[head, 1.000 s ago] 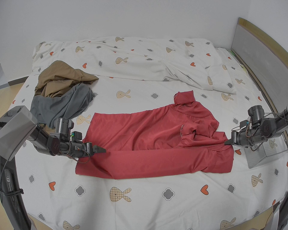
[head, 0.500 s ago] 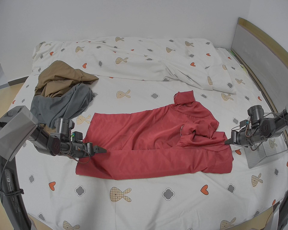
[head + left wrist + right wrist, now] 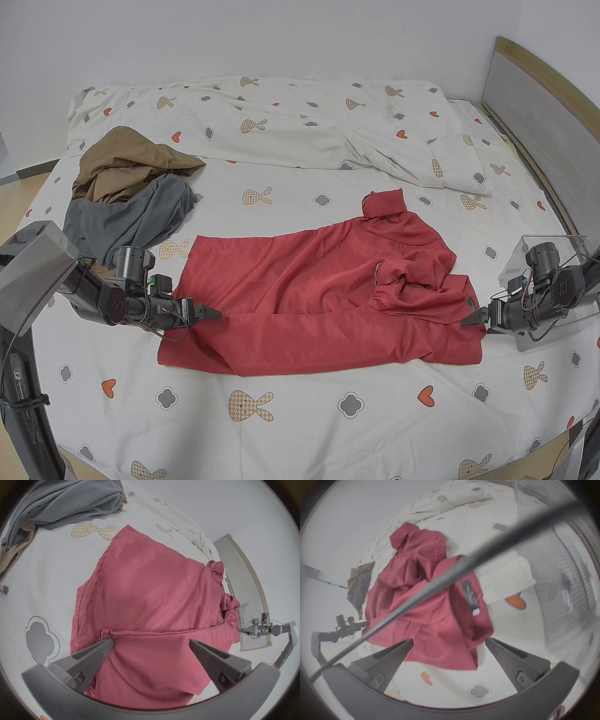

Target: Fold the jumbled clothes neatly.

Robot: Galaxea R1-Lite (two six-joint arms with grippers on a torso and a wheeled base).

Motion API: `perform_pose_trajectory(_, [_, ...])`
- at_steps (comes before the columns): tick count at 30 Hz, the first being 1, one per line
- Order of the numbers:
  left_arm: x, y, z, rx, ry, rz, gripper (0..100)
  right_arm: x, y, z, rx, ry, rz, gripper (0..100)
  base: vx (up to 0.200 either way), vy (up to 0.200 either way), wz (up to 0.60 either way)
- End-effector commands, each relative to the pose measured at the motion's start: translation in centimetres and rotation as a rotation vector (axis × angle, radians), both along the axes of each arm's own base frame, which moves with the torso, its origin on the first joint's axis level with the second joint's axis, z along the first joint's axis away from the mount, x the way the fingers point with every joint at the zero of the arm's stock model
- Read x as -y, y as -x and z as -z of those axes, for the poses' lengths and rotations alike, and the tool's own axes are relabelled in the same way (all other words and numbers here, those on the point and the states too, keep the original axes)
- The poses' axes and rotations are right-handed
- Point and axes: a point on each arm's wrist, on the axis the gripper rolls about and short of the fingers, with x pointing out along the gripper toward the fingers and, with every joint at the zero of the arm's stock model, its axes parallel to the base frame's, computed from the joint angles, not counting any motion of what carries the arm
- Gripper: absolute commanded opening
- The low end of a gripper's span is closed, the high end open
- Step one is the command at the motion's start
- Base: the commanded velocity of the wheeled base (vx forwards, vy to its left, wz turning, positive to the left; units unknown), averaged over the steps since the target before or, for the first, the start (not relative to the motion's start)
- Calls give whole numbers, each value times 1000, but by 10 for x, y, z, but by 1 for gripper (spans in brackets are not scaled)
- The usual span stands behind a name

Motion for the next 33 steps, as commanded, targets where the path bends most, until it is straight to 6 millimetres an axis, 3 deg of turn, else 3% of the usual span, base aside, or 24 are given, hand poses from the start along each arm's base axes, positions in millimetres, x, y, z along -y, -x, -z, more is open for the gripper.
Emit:
perform_pose_trajectory(1, [0,0,0,1,0,0,100,-3,22,0,-25,-44,-26,100,0,0,0])
perform_pose_trajectory(11, [0,0,-1,1,0,0,100,-6,14,11,40,-61,-55,100,0,0,0])
perform_pose_trajectory(12, [0,0,-1,1,0,0,100,-5,8,21,46,-60,-55,100,0,0,0])
perform_pose_trajectory(16, [0,1,0,-1,0,0,100,-5,5,28,45,-57,-55,100,0,0,0])
perform_pose_trajectory(27, [0,0,0,0,0,1,100,-10,10,30,31,-66,-73,100,0,0,0])
perform_pose_trajectory(28, [0,1,0,-2,-1,1,100,-10,10,29,33,-65,-73,0,0,0,0])
perform_pose_trajectory(33, [0,0,0,0,0,1,100,-9,11,22,53,-65,-63,0,0,0,0])
